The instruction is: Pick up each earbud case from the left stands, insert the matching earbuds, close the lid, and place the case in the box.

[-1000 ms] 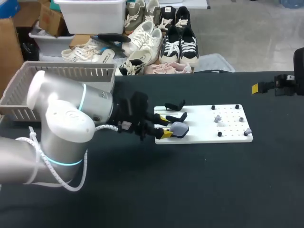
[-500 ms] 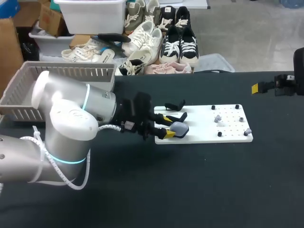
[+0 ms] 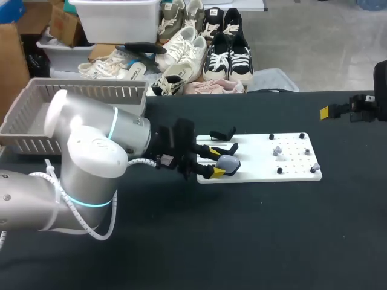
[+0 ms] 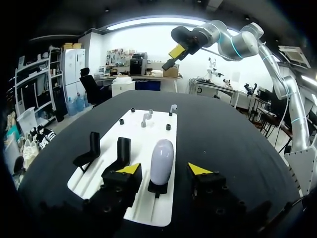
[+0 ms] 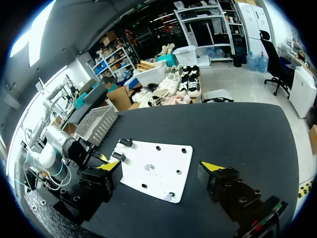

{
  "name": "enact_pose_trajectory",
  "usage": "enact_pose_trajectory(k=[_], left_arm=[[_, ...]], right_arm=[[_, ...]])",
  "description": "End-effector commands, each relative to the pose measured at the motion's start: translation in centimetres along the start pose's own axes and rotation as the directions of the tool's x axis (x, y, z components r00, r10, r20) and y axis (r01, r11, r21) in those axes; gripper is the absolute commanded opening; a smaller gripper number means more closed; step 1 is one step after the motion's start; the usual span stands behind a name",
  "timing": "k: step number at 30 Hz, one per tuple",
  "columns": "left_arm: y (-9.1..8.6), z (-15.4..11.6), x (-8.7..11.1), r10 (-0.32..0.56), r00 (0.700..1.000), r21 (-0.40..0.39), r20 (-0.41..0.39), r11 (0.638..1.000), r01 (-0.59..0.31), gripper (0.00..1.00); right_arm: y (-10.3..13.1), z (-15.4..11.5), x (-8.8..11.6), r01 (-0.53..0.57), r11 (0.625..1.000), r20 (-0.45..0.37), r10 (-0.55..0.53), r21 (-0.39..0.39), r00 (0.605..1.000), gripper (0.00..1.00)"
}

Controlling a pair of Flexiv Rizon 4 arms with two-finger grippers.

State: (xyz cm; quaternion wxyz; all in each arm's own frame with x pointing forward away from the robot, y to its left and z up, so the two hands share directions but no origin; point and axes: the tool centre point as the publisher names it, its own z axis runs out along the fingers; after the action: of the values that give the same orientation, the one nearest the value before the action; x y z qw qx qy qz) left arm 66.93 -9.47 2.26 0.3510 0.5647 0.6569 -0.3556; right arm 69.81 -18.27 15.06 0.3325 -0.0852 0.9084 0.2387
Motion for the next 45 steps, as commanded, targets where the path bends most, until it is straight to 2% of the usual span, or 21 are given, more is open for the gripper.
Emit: enact_pose_trajectory(k=[1,10,18,25,26,36,45], left_arm=[[0.1,0.4,0.3,0.011,1.0,0.002,-0.003,1.0,-0.011,0.58],[0.1,0.6,0.0,0.017,1.0,0.002,0.0,1.0,-0.017,0.5],[0.0,0.7,0.1,0.02,1.0,0.0,0.001,1.0,-0.02,0.47],[0.1,0.8,0.1,0.019,1.0,0.002,-0.003,1.0,-0.019,0.16],[0.1,0.8,0.1,0.02,1.0,0.002,-0.002,1.0,-0.02,0.0],[0.0,-0.6,-0.3,0.016,1.0,0.011,0.006,1.0,-0.016,0.0],[-0.2,-3.8,-3.1,-0.042,0.996,0.008,0.08,0.999,0.041,0.0]], right_arm=[[-0.2,0.0,0.0,0.002,1.0,-0.001,-0.002,-0.007,1.0,1.0],[-0.2,0.0,0.0,0.002,1.0,-0.001,-0.002,-0.007,1.0,1.0],[-0.2,0.0,0.0,0.002,1.0,-0.001,-0.002,-0.007,1.0,1.0],[-0.2,0.0,0.0,0.002,1.0,-0.001,-0.002,-0.007,1.0,1.0],[-0.2,0.0,0.0,0.002,1.0,-0.001,-0.002,-0.007,1.0,1.0],[-0.2,0.0,0.0,0.002,1.0,-0.001,-0.002,-0.007,1.0,1.0],[-0.2,0.0,0.0,0.002,1.0,-0.001,-0.002,-0.007,1.0,1.0]])
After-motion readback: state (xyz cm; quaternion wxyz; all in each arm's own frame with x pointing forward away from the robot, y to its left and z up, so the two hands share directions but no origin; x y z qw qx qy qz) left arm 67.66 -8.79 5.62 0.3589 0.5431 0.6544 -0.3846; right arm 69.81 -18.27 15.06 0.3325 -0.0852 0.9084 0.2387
